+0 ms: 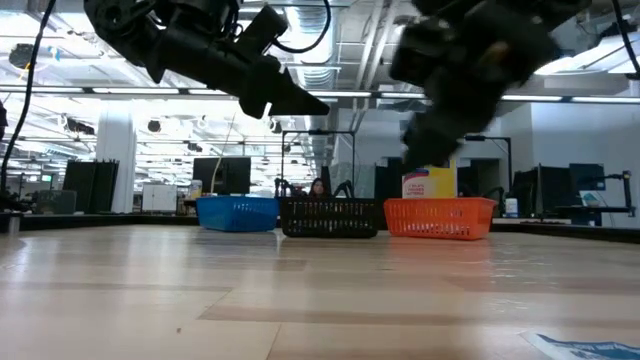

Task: Pick & Place First Aid Supplies
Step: Put the bandage into the blue container

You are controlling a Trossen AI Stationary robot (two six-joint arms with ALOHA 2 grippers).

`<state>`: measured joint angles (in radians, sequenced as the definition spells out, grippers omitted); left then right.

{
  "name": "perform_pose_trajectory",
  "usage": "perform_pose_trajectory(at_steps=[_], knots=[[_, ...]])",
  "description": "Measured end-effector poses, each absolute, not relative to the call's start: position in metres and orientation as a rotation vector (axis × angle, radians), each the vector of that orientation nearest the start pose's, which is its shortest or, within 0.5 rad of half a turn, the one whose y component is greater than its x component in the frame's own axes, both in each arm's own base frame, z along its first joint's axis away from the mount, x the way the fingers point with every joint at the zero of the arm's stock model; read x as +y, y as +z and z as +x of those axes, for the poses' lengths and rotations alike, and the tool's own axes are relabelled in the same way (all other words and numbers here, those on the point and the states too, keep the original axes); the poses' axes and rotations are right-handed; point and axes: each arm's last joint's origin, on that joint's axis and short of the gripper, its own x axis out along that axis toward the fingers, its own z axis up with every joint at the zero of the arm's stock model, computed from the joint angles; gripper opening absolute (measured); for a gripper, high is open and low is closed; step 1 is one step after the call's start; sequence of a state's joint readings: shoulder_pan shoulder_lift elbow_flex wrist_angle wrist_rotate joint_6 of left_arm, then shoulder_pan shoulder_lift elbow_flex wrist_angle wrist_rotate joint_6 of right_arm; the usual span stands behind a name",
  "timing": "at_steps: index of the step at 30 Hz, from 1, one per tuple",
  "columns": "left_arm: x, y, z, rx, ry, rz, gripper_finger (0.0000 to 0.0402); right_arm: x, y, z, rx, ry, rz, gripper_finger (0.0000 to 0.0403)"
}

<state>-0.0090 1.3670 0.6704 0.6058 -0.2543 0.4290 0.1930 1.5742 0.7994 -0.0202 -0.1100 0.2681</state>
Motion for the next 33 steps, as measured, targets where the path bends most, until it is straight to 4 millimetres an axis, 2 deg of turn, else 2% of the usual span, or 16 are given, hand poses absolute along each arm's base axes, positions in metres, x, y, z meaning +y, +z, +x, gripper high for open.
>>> perform_pose_trajectory(at_steps=[3, 7, 13, 16, 20, 27, 30, 33], knots=[[0.005, 0.242, 0.288, 0.143, 0.223, 0.438, 0.0108, 0.089, 0.165, 0.287, 0.940, 0.211, 0.304, 0.0136], [0.005, 0.242, 0.288, 0.147, 0.223, 0.439, 0.0108, 0.127, 0.161, 0.266, 1.048, 0.269, 0.317, 0.0162], [0.005, 0.241, 0.288, 0.149, 0.222, 0.439, 0.0108, 0.182, 0.156, 0.233, 1.065, 0.318, 0.226, 0.0177], [0.005, 0.241, 0.288, 0.149, 0.222, 0.439, 0.0108, 0.201, 0.151, 0.219, 1.082, 0.378, 0.167, 0.0181], [0.005, 0.241, 0.288, 0.149, 0.222, 0.439, 0.0108, 0.216, 0.137, 0.206, 1.099, 0.373, 0.092, 0.0183], [0.005, 0.241, 0.288, 0.149, 0.222, 0.439, 0.0108, 0.226, 0.109, 0.206, 1.137, 0.351, 0.024, 0.0171], [0.005, 0.241, 0.288, 0.149, 0.222, 0.439, 0.0108, 0.227, 0.103, 0.205, 1.136, 0.327, -0.005, 0.0152], [0.005, 0.241, 0.288, 0.149, 0.222, 0.439, 0.0108, 0.228, 0.102, 0.204, 1.097, 0.288, -0.036, 0.0116]])
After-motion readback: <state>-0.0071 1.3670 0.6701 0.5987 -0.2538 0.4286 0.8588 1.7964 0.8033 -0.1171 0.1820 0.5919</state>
